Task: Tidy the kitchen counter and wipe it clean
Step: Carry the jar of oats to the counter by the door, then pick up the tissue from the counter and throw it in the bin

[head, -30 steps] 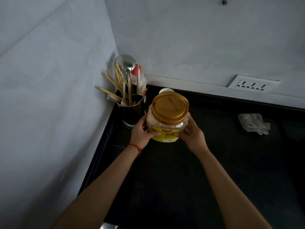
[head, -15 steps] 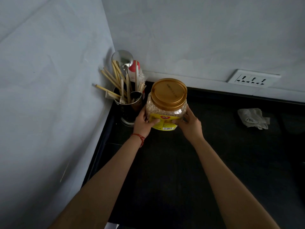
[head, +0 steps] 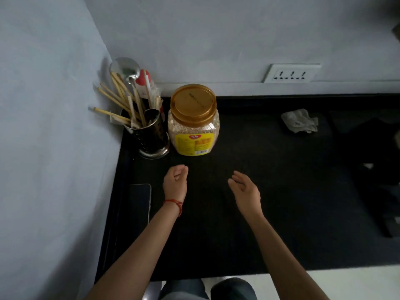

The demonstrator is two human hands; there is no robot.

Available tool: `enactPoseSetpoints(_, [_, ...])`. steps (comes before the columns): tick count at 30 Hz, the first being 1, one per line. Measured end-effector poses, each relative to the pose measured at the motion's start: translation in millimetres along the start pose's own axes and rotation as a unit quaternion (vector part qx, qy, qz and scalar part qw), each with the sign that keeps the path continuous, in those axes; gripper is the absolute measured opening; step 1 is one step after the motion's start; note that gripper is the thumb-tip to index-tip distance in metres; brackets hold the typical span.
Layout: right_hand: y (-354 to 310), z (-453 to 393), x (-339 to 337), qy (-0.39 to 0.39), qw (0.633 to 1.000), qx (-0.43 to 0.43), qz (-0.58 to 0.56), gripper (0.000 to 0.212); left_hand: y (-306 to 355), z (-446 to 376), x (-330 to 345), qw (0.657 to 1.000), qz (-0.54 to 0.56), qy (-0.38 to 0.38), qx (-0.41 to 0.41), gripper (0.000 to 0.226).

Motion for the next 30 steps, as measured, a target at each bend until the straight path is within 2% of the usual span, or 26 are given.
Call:
enactPoseSetpoints(5, [65.6,54.0,-49.0,0.095,0.994,0.03,-0.045,0.033,-16.3,39.6,30.5,0.994,-0.044,-0.098,-0.005,0.02])
enactPoseSetpoints(7, [97.0,77.6,-72.5,0.13,0.988,0.047,-0.068,0.028,-23.5,56.5,45.9,0.982,-0.076,-0.169,-0.025,0.009])
enactPoseSetpoints(10, [148.9,118.9,-111.9,0.191,0.97,0.069,-0.135,0.022,-35.1,83.4,63.1,0.954,-0.144,-0.257,-0.044,0.008])
enactPoseSetpoints(16, [274.2,201.8,-163.4,0.281,0.923,0.157,-0.209,0.021,-54.8,139.4,84.3,0.93,-0.21,-0.302,-0.016,0.012])
enactPoseSetpoints(20, [353.6,262.3,-177.2,0.303,0.893,0.217,-0.252,0.02,-86.7,199.5,118.0,0.914,-0.236,-0.329,-0.007,0.014])
enactPoseSetpoints(23, [403.2,313.0,-183.3,0.319,0.867,0.255,-0.285,0.014,-116.5,256.2,157.2,0.891,-0.252,-0.379,0.006,0.016])
enactPoseSetpoints(26, [457.5,373.2,-187.9,0.342,0.837,0.299,-0.304,0.012,-155.5,321.5,204.5,0.849,-0.29,-0.442,0.024,0.019])
enactPoseSetpoints(30, [520.4,450.4,-181.9,0.366,0.794,0.353,-0.333,0.014,-214.0,389.3,246.4,0.799,-0.348,-0.49,0.01,0.019])
Point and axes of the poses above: each hand's wrist, its own z-axis away from the middle knuckle, its own x-axis out of the palm, y = z × x, the point moved 10 cm from there along -z, towards the middle knuckle, and after that the axes turned 6 degrees about z, right-handed, at the moved point
